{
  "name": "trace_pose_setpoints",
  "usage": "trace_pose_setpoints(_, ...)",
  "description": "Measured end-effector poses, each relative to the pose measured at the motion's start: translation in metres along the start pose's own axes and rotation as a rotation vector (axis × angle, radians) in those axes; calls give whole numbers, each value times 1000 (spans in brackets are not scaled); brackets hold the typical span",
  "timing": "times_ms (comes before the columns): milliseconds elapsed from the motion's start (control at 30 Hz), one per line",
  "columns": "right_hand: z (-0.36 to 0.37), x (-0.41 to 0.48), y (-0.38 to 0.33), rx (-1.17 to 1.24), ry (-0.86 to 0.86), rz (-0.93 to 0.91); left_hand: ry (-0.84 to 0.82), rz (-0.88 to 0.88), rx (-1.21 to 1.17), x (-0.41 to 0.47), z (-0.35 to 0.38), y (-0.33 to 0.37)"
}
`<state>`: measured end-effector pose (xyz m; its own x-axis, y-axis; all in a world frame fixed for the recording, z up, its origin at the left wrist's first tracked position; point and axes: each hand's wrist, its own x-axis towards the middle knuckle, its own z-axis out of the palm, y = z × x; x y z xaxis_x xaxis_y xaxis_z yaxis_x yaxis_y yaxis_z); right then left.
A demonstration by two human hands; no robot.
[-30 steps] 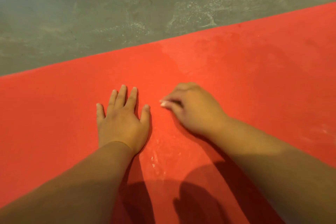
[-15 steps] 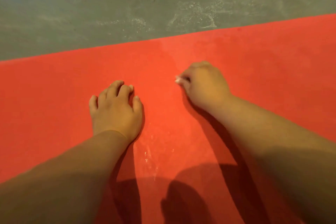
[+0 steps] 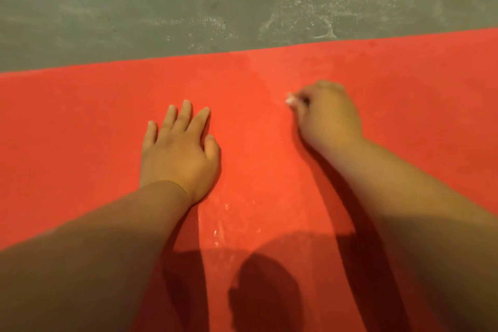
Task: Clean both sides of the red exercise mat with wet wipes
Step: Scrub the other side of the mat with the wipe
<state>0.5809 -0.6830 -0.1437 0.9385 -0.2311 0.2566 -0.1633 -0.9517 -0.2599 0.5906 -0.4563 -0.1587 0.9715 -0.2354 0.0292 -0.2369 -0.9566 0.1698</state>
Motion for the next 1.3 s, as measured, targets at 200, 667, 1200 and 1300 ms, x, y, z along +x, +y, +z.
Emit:
trace_pose_setpoints(200, 11, 15, -15, 50, 35, 223, -21, -13, 9, 0, -1, 1)
trace_pose_setpoints(667, 19, 18, -28, 88, 36, 113, -16, -25, -11, 0, -2, 2)
trace_pose_setpoints(1200, 29, 5, -73, 236, -71, -164, 17, -45, -12, 0, -5, 6)
trace_pose_setpoints(1300, 14, 22, -40, 190, -74, -78, -50, -27, -32, 5, -5, 2)
